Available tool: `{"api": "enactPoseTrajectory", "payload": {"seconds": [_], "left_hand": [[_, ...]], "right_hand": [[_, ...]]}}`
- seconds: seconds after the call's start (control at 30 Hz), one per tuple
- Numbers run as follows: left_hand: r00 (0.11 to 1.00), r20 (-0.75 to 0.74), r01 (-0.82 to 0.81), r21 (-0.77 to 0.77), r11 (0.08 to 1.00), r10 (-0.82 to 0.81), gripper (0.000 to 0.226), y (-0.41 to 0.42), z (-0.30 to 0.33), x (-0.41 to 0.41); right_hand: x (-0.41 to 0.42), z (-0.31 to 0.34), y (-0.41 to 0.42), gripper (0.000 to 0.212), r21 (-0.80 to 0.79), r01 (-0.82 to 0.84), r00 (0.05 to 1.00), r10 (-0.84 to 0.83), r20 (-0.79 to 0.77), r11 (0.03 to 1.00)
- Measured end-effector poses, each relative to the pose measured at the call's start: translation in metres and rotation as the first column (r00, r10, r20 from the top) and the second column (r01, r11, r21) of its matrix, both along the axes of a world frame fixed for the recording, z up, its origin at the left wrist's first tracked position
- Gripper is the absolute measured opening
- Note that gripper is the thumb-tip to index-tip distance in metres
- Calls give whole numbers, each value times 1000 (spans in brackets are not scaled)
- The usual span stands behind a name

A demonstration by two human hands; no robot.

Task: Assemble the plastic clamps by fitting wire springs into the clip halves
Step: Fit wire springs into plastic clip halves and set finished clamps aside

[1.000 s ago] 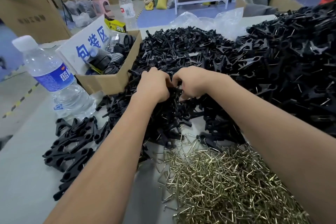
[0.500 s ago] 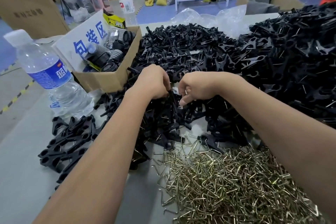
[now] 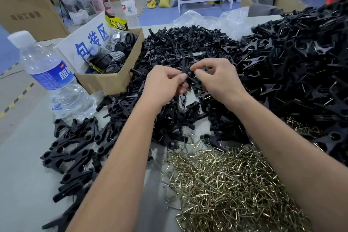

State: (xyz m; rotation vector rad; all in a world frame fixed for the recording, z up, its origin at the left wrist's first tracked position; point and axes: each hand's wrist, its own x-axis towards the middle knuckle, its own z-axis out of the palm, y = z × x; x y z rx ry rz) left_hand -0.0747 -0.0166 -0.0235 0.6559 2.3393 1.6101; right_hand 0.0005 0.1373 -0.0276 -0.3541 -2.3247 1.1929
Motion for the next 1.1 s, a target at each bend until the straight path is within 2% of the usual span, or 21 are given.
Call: {"api": "enactPoseTrajectory", "payload": {"seconds": [0.07,0.13,0.23,0.33,0.4,0.53,0.6,0.67,0.8,0.93,1.1], "left_hand": [[994,97,41,171,984,-58,23,1,-3,17],[978,184,42,285,958,-98,27,-1,-7,32],[957,265,20,350,936,-119,8,-4,-12,48],[930,335,1,413,911,-153,4,-5,-19,62],[909,374,-10,461,887,-184,8,-6,-23,69],[906,362,21,479,878,-219,26,-6,-29,77],[912,339,42,482,875,-230,34,-4,-30,81],[929,299,51,474,879,-216,28,-1,-31,83],[928,300,46,498,866,-222,19,2,-34,85],[920,299,68,518,853,-255,20,2,-35,86],[925,271,98,508,856,-267,22,3,-36,87]], "right_hand": [[17,-2,-3,22,-158,25,998,-34,-55,987],[34,-4,-5,21,-320,-1,997,-23,-71,947],[58,-10,-4,21,-462,-53,998,29,-59,885],[80,-17,-4,23,-614,-144,989,93,-113,777],[94,-21,-7,22,-594,-173,982,94,-161,786],[110,-32,-13,42,-519,-149,976,41,-213,842],[113,-35,-16,35,-508,-103,977,-8,-212,855],[114,-36,-18,22,-497,-77,975,-40,-221,864],[114,-38,-17,21,-474,-21,965,-107,-241,880],[115,-40,-15,20,-544,7,965,-148,-217,839],[114,-42,-16,19,-645,-79,971,-87,-221,760]]}}
